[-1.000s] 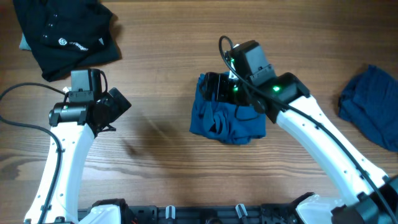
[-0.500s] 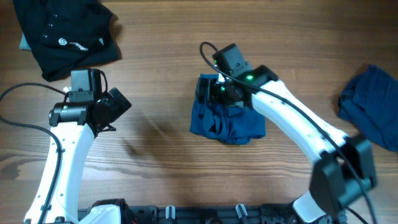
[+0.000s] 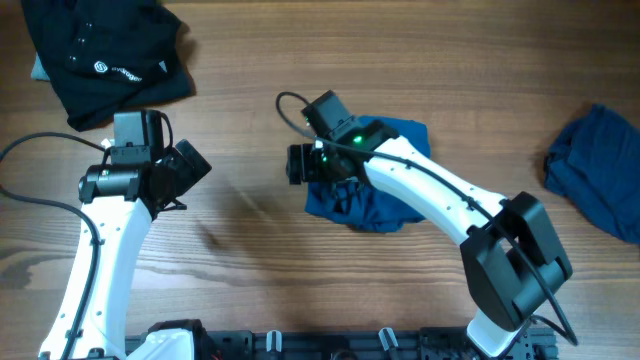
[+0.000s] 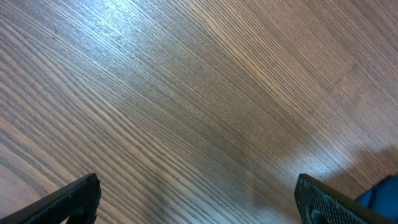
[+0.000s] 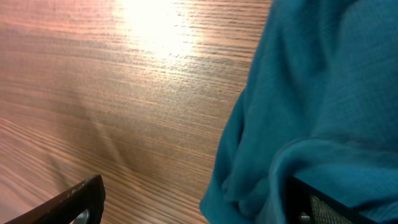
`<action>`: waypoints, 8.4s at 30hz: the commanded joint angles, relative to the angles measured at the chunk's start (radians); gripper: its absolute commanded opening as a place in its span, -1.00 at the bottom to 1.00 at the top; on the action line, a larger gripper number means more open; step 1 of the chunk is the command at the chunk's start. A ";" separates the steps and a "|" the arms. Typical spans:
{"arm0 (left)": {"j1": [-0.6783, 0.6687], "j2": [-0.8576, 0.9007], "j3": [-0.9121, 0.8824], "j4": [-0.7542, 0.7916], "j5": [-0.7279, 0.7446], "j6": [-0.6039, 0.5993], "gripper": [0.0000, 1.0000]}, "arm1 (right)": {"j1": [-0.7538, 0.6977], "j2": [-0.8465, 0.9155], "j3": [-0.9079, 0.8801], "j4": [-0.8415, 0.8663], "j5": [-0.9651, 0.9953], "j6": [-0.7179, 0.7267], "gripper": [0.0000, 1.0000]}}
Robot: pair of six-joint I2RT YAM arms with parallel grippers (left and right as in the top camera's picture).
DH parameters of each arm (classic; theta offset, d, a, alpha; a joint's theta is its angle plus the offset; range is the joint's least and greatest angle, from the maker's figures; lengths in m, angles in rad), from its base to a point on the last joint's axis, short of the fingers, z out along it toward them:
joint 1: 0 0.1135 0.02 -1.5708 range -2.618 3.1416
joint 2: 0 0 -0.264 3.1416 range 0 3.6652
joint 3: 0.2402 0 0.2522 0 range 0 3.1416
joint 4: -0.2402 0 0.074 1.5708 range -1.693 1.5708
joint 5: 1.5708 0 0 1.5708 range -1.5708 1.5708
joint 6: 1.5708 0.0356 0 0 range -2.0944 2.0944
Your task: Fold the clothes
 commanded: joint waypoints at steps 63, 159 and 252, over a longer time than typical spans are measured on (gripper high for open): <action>0.005 0.010 -0.008 -0.003 0.008 -0.009 0.99 | 0.074 -0.090 0.016 0.072 0.119 -0.125 1.00; 0.005 0.010 -0.008 0.008 0.008 -0.009 0.99 | -0.052 -0.113 0.018 0.327 -0.258 -0.003 0.99; 0.005 0.010 -0.008 0.020 0.037 -0.008 1.00 | 0.031 -0.178 0.018 0.122 -0.140 0.044 -0.35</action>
